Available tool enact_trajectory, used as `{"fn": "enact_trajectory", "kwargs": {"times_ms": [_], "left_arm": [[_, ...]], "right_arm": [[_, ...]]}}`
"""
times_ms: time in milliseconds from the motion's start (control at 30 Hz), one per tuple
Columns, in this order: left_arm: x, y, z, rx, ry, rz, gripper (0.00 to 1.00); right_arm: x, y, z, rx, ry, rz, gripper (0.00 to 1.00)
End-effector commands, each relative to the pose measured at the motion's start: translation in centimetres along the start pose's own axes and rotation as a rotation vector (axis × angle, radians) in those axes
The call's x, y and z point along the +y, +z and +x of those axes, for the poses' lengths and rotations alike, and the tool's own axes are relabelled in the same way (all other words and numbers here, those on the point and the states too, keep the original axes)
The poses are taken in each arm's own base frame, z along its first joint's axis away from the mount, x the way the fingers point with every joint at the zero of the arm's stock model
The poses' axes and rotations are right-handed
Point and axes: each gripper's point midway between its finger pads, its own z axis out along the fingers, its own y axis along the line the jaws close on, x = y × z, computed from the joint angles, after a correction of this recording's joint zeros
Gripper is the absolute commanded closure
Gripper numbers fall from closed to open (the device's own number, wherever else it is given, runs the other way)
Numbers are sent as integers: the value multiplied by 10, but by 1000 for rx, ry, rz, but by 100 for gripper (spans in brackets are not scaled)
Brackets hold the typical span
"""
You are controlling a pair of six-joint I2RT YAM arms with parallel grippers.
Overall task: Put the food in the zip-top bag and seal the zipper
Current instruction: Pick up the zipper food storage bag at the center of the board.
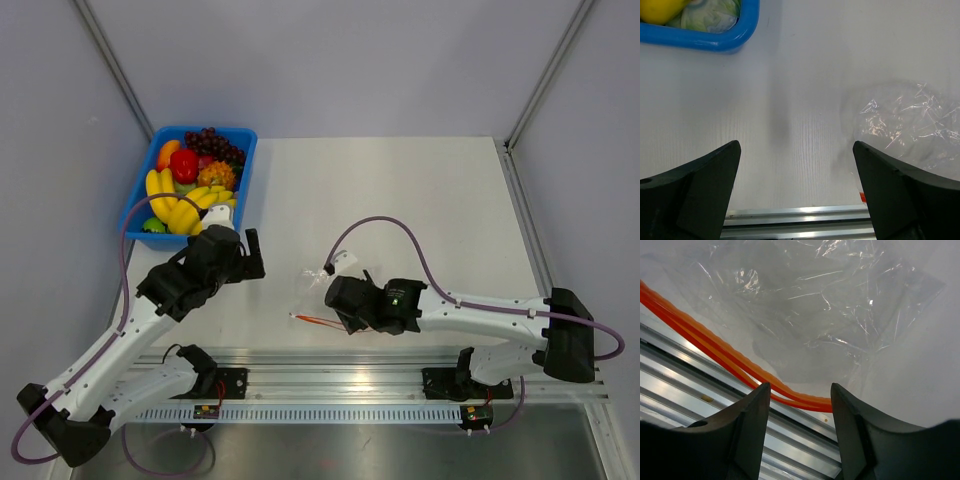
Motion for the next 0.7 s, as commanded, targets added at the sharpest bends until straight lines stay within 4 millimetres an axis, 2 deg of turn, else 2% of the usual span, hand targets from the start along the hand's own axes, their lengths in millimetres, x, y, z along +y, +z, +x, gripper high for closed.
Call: {"fn": "enact_trajectory", "kwargs": {"times_ms": [0,233,333,367,667], "left_arm": [[-3,-5,-14,-43,-19,14,1],[-4,-4,-12,-39,-23,18,1],[-4,-3,-10,-35,-29,19,1],[-4,-3,-10,-33,-32,20,1],[-7,-4,-9,-29,-40,33,1]], "right_arm": [[9,-3,2,-23,-9,-30,41],[22,-3,8,-21,-61,-108,45],[25,3,12,3,-90,-108,46],[26,5,12,7,-98,-106,49],[34,19,10,-1,-126,-107,49]]}}
